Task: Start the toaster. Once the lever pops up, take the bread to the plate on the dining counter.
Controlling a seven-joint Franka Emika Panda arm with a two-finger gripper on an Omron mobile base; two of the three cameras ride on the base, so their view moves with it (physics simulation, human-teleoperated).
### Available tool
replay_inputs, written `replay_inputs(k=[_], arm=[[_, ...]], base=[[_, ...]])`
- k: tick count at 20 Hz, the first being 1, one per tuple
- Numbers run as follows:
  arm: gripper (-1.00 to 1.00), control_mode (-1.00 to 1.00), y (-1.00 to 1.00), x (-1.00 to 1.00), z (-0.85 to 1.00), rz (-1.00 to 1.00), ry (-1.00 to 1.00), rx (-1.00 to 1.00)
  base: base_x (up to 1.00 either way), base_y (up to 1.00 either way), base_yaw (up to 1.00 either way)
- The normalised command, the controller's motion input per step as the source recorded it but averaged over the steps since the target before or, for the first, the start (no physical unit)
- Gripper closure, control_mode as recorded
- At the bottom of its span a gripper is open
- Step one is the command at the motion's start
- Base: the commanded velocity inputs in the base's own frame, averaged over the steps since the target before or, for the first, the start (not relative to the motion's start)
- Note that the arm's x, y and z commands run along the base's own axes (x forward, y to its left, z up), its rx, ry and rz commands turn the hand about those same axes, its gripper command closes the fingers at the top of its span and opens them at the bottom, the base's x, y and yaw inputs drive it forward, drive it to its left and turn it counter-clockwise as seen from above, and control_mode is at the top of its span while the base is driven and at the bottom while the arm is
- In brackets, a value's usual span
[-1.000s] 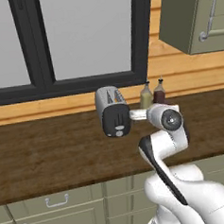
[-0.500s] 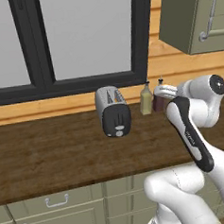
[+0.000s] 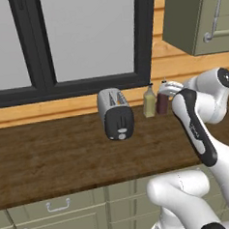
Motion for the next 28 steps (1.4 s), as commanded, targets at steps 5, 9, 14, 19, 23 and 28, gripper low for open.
replay_inputs(k=[5,9,14,19,23,28], arm=[[-1.0,-1.0,0.0,0.0,0.0,0.0,0.0,0.0],[-1.0,-1.0,0.0,0.0,0.0,0.0,0.0,0.0],[-1.0,-1.0,0.0,0.0,0.0,0.0,0.0,0.0],[-1.0,-1.0,0.0,0.0,0.0,0.0,0.0,0.0],[-1.0,-1.0,0.0,0.0,0.0,0.0,0.0,0.0],[-1.0,-1.0,0.0,0.0,0.0,0.0,0.0,0.0]], base=[[0.0,0.0,0.0],[0.0,0.0,0.0],[0.0,0.0,0.0],[0.0,0.0,0.0],[0.0,0.0,0.0],[0.0,0.0,0.0]])
